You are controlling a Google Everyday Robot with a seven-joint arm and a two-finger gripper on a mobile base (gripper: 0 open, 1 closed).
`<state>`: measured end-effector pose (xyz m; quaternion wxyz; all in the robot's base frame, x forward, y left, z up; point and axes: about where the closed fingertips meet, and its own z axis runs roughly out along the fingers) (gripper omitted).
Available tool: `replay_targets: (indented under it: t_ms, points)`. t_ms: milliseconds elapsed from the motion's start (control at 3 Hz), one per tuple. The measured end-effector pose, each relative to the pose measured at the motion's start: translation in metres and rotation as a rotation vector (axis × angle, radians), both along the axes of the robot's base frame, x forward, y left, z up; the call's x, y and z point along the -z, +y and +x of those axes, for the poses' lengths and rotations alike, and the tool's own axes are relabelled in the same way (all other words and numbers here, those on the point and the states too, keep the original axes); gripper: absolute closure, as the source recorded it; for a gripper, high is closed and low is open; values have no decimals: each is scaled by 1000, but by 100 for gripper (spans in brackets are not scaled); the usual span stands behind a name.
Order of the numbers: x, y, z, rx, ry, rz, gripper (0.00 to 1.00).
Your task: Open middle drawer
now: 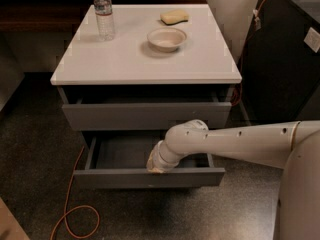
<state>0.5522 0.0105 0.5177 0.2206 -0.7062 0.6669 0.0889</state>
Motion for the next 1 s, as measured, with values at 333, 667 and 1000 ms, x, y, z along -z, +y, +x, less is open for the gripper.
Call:
replay_targets:
  t_ms: [333, 667, 1000]
  points:
    - [-3, 0, 5, 5, 8, 0, 96]
    - [12, -4, 20, 27, 2, -8, 100]
    - [29, -7, 33, 45, -18, -14, 100]
